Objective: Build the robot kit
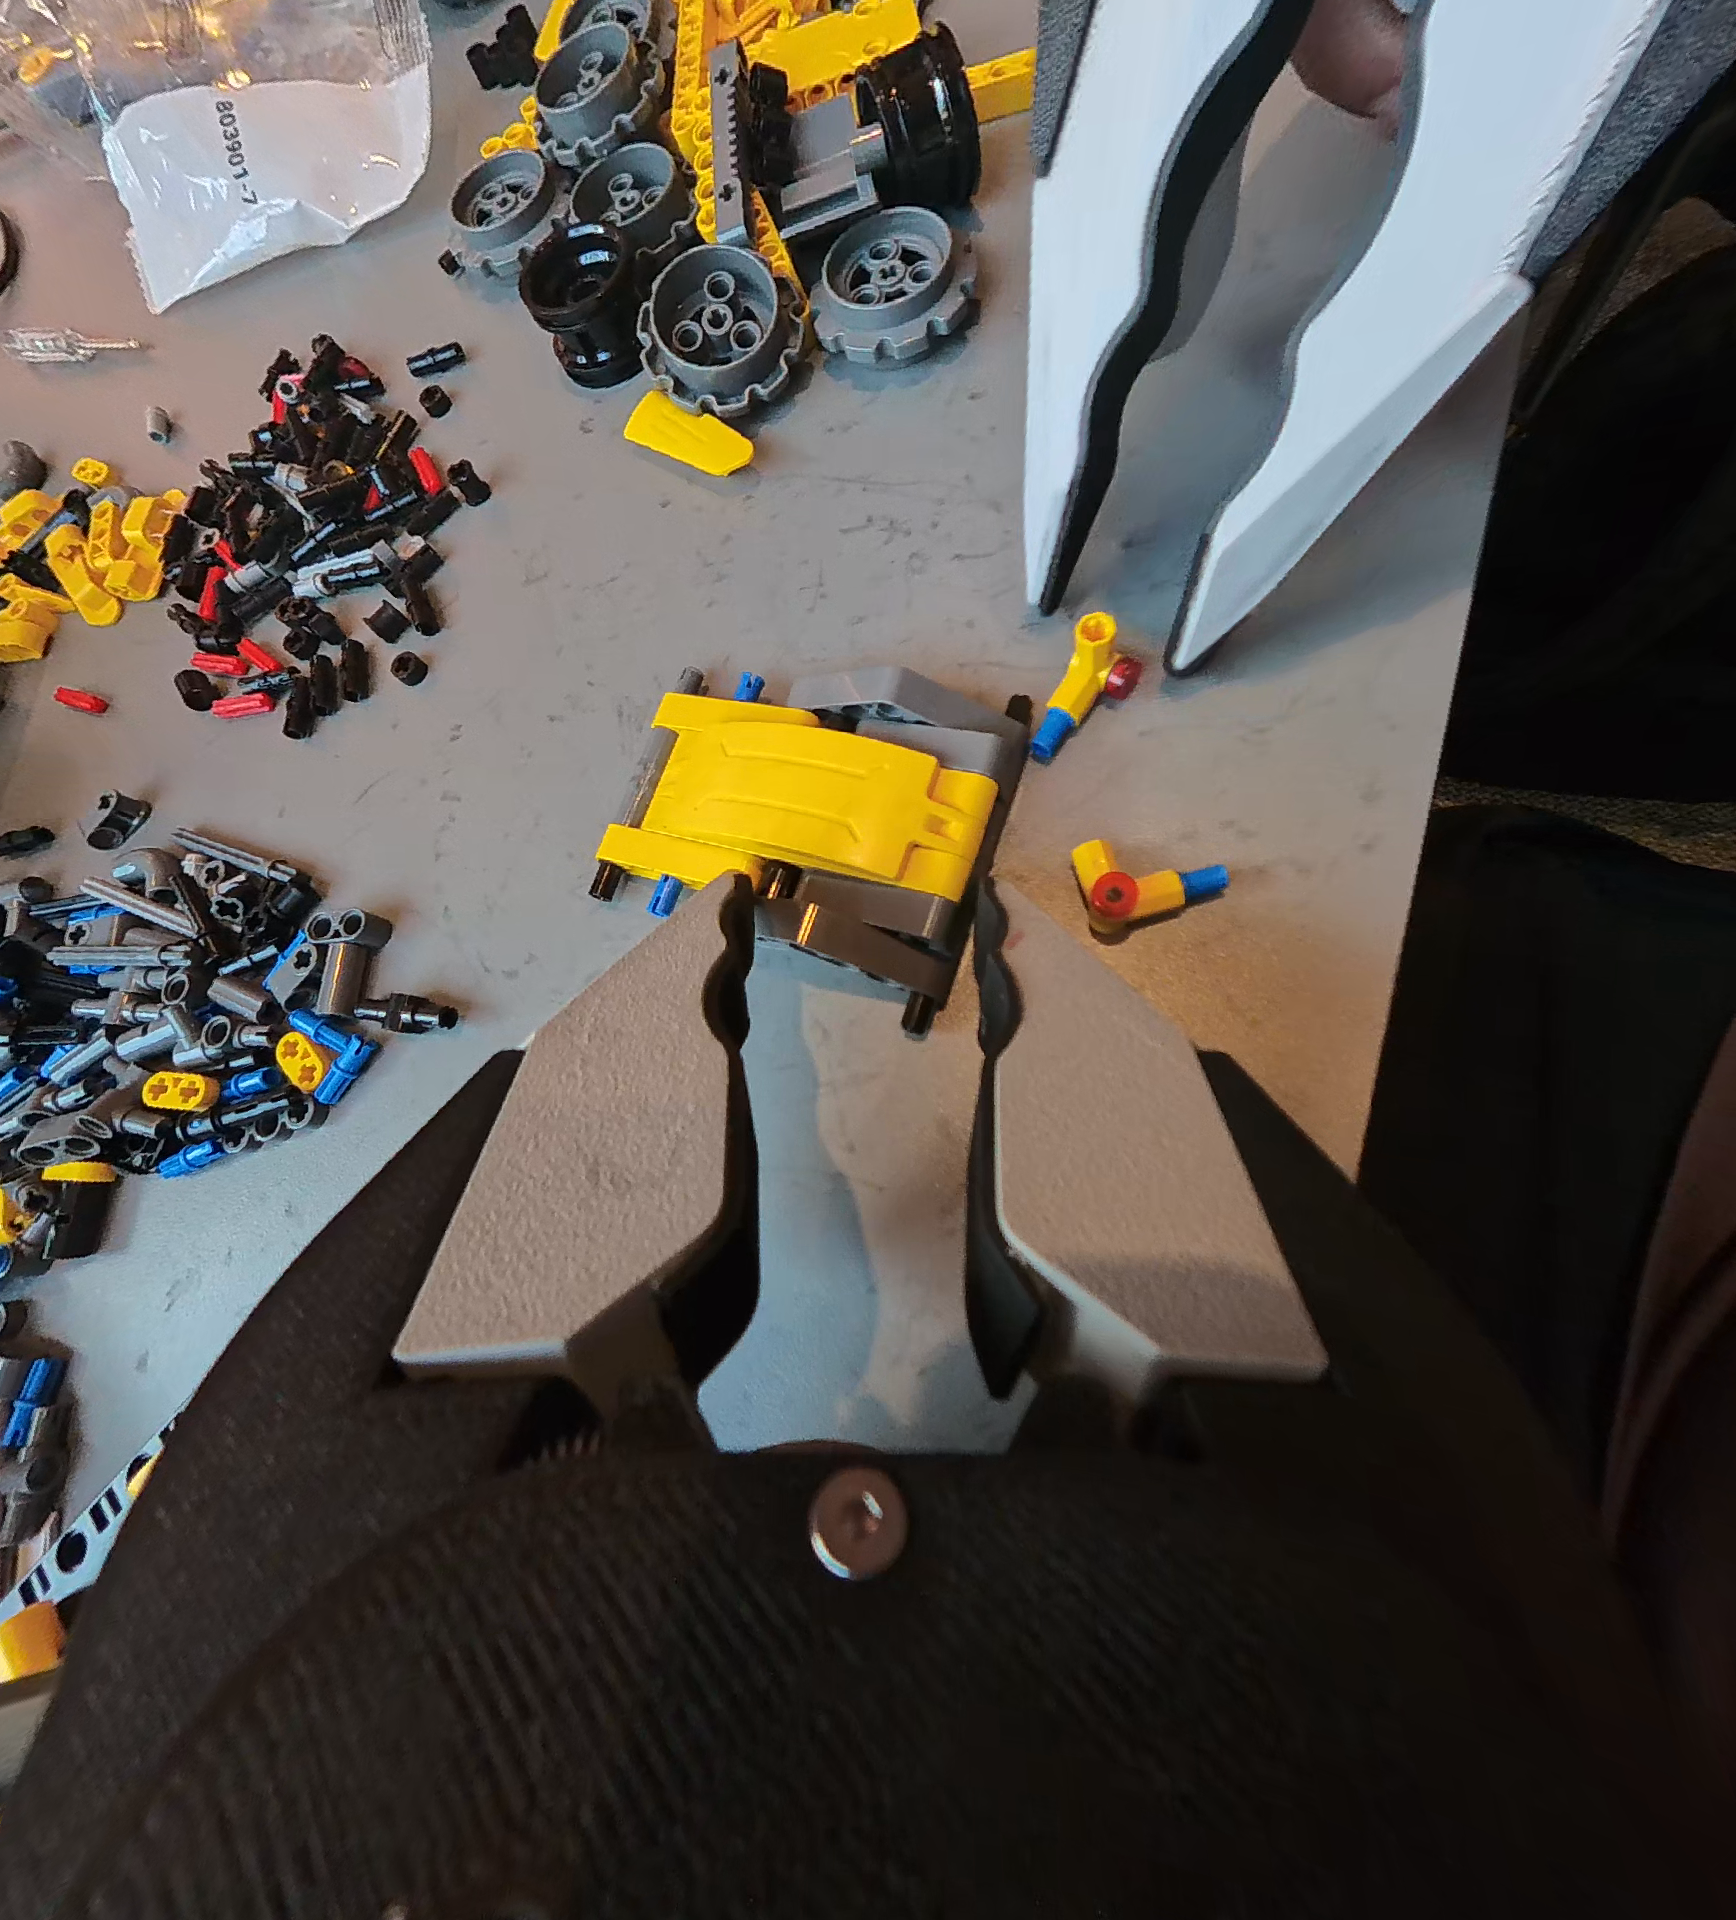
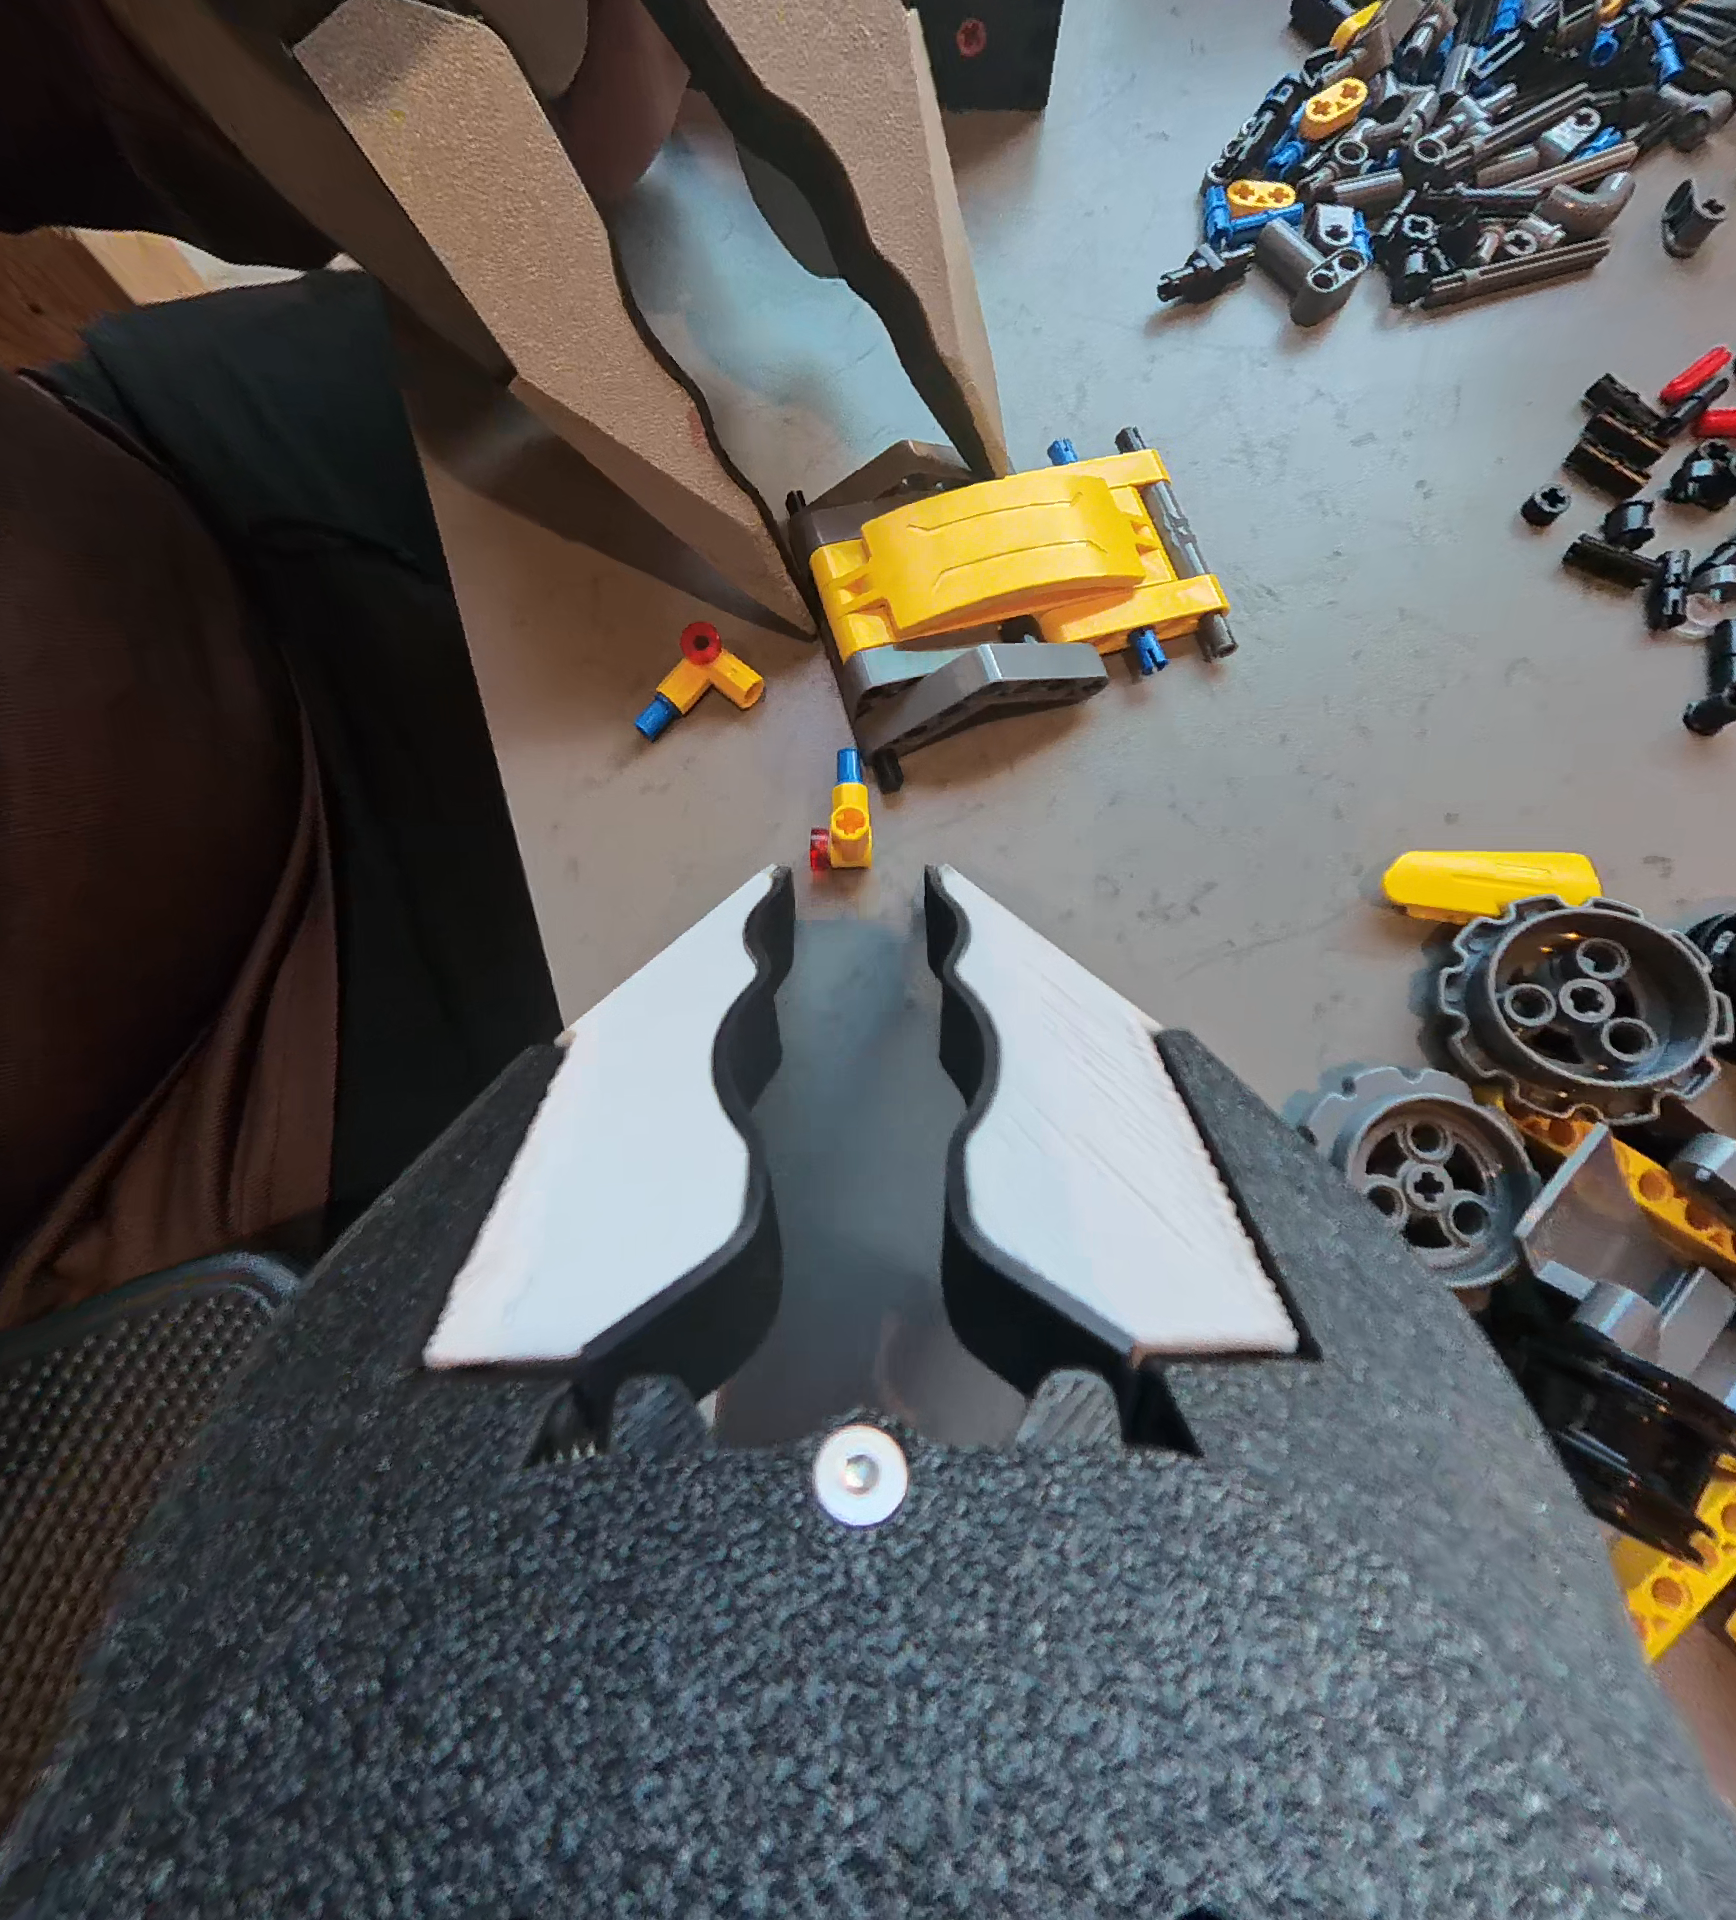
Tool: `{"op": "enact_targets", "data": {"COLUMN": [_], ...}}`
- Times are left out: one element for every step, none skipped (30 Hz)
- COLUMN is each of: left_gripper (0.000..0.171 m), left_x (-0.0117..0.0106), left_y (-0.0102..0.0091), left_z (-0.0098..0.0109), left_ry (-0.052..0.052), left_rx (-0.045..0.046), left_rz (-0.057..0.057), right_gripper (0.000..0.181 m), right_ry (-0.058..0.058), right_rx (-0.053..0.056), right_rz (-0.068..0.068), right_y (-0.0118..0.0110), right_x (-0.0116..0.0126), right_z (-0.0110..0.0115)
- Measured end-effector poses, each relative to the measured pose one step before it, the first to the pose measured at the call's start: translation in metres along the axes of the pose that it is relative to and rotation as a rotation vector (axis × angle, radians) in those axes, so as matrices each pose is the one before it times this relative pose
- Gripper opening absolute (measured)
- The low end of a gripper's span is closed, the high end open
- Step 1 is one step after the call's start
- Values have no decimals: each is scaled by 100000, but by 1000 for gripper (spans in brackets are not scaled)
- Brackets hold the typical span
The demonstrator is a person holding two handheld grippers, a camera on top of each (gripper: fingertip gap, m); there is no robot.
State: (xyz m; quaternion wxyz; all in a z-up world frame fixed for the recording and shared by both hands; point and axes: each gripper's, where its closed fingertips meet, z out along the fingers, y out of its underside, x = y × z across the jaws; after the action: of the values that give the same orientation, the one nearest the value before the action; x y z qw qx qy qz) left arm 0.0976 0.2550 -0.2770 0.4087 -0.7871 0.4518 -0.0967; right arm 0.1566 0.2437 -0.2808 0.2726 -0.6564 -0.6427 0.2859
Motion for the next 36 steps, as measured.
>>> {"op": "enact_targets", "data": {"left_gripper": [39, 39, 39, 39, 39, 39, 39, 39, 39, 39, 39, 39, 39, 39, 39, 39, 39, 39, 39, 39, 39, 39, 39, 39, 39, 39, 39, 39, 39, 39, 39, 39, 39, 39, 39, 39], "left_x": [-3, 2, 4, -6, 2, -1, 3, -7, 6, -2, 0, 0, -1, 3, -7, 6, 2, 1, -2, -8, 9, -3, -1, 4, -2, -1, 0, 8, -3, -3, 2, -1, 0, 3, -7, 8], "left_y": [0, -2, -4, 3, -7, 7, 0, -2, -7, 3, 1, 1, -5, 0, -3, 0, 0, 0, -3, 4, 3, 0, 0, 0, -3, 6, 0, -3, 3, 3, 5, 3, 0, 0, 3, -5], "left_z": [-6, 5, 0, -6, 5, -5, 0, 5, 5, 1, 6, 6, 11, 0, 6, 0, 0, 0, 6, 0, -5, 0, 0, 0, 6, -5, 0, 0, -6, -6, 6, -6, 0, 0, 0, -12], "left_ry": [113, 40, -42, -62, -16, 16, 12, 3, 2, 51, 94, 93, 67, 16, 6, 28, 9, 3, 26, 26, 6, -9, -4, 18, 25, 21, -1, -29, -51, -55, -63, -37, 3, 20, 37, 23], "left_rx": [-2, -2, 1, -1, 3, -2, 1, -1, 2, 3, 0, -1, 2, 0, 2, 2, 1, 2, 3, -1, 1, 1, 1, 0, 3, 0, 2, -2, -2, -3, -6, -2, 0, -2, 2, 2], "left_rz": [-145, -59, 53, 76, 15, -39, -17, -12, -4, -67, -121, -116, -80, -16, -5, -35, -6, -2, -30, -32, 1, 18, 6, -23, -35, -27, 0, 28, 53, 51, 70, 49, 4, -10, -21, 9], "right_gripper": [23, 23, 22, 21, 21, 21, 21, 21, 19, 18, 17, 15, 11, 8, 6, 6, 6, 6, 6, 8, 9, 10, 11, 12, 13, 13, 13, 13, 13, 13, 13, 13, 13, 14, 14, 14], "right_ry": [329, 451, 564, 133, -26, 305, 956, 1378, 1038, 1027, 945, 93, -316, -137, -190, -399, -471, -441, -393, 21, 61, -190, 34, 185, -184, -245, -72, -503, -964, -1015, -731, -614, -364, -272, -410, -412], "right_rx": [477, 565, 534, 498, 528, 382, -8, -80, 215, -38, -39, 287, 243, -97, -363, -56, 3, 6, 4, 57, 85, 44, 38, 151, 239, 355, 566, 671, 481, 240, 240, 221, 201, 149, 66, -50], "right_rz": [-227, -144, -267, -519, -730, -899, -686, -78, 465, 214, -322, -398, -306, -329, -258, -52, 109, 262, 304, 323, 240, 124, -45, -124, -11, -38, -173, 93, 639, 978, 675, 109, -145, -202, -128, 59], "right_y": [-32, -74, -110, -139, -178, -137, -69, -43, -78, -35, -2, -43, -36, 15, 49, -11, -18, -26, -5, -20, -12, -6, -13, -9, -22, -39, -57, -57, -36, -14, -31, -26, -24, -15, 4, 14], "right_x": [-38, -7, -23, -116, -194, -165, -38, 68, 62, 107, 114, 4, -21, 2, 7, -24, -15, 9, 13, 60, 62, -15, -12, -4, -63, -49, -15, -24, -18, 0, 11, -53, -61, -74, -98, -82], "right_z": [-87, -66, -25, -5, 19, 30, 29, 50, 51, 41, 2, -25, -11, 21, 54, 34, 40, 34, 26, 22, -5, 4, -5, -20, -28, -33, -48, -39, -29, -3, -18, -6, -22, -11, -10, -11]}}
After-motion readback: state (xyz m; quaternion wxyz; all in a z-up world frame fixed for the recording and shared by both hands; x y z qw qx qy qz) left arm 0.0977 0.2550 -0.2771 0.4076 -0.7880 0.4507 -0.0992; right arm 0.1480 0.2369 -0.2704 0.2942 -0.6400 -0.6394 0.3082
